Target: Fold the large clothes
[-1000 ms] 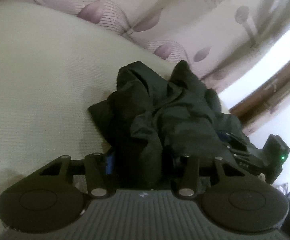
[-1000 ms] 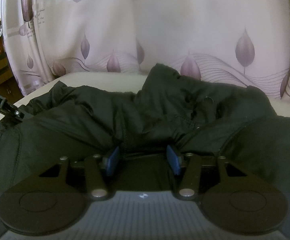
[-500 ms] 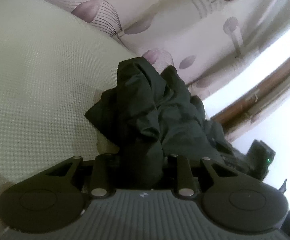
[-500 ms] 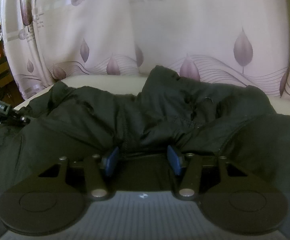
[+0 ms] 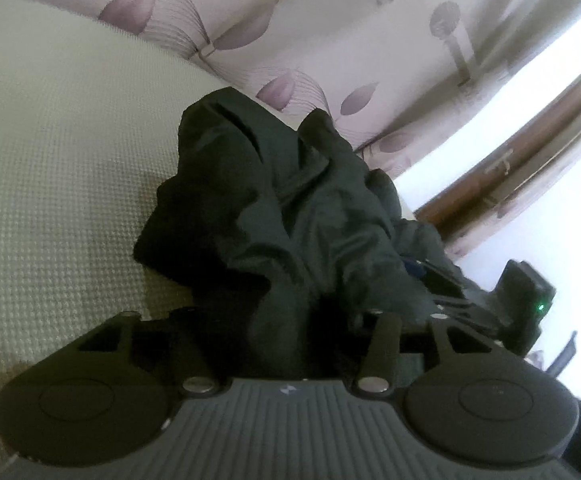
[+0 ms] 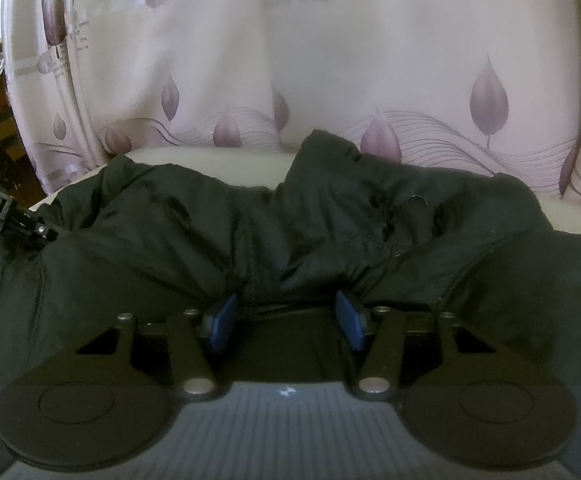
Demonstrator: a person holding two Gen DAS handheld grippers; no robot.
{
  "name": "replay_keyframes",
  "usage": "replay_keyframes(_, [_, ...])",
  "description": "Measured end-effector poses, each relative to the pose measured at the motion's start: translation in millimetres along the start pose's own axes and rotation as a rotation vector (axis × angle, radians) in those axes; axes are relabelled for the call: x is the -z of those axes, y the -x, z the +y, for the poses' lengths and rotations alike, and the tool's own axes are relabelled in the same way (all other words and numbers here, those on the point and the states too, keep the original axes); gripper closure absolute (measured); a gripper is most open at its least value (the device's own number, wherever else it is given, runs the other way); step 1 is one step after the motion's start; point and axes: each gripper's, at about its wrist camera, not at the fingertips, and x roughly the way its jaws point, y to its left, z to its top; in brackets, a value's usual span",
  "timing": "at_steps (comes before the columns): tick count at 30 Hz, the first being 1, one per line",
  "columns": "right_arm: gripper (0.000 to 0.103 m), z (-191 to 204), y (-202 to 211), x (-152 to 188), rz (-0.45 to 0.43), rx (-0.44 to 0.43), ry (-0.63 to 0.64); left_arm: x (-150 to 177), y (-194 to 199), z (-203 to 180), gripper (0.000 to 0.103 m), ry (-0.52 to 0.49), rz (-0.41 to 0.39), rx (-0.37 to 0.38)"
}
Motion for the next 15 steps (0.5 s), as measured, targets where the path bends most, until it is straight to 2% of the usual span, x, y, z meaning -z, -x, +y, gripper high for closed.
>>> replay_keyframes(2, [0.049,2,0,-2,0.01,0.002,0.002,4,6,5,0.069,0.04,-0.025,0.007])
replay_keyframes(4, [0.047,3,1,-7,0.031,0.005,0.008,6,11,7,0.072,0.059,-0.049,0.001])
replay_keyframes(5, [0.044,4,5,-11,0.043,0.009,-0.002,7,13,4,0.073,0.051,-0.056,-0.011])
replay_keyframes(7, [0.04,3,28,-17,0.001,-0.021,-0.023,10,14,1,0.073,0.042,-0.066,-0.03])
replay_keyframes(10, [0.042,10,68,-15,-0.04,-0.024,0.07,11,16,-1,0.073,0.046,-0.072,-0.041])
replay_keyframes(12, [0.061,13,86,-7,-0.041,-0.016,0.142,11,16,-2,0.073,0.038,-0.07,-0.045])
replay_keyframes(13, [0.075,13,89,-2,-0.022,0.004,0.182,10,16,-1,0.073,0.041,-0.067,-0.044])
replay_keyframes(14, [0.082,13,88,2,-0.005,0.018,0.217,10,15,-2,0.072,0.042,-0.066,-0.042])
replay_keyframes(15, [0.085,13,86,8,0.009,0.013,0.245,10,15,-1,0.071,0.047,-0.059,-0.033])
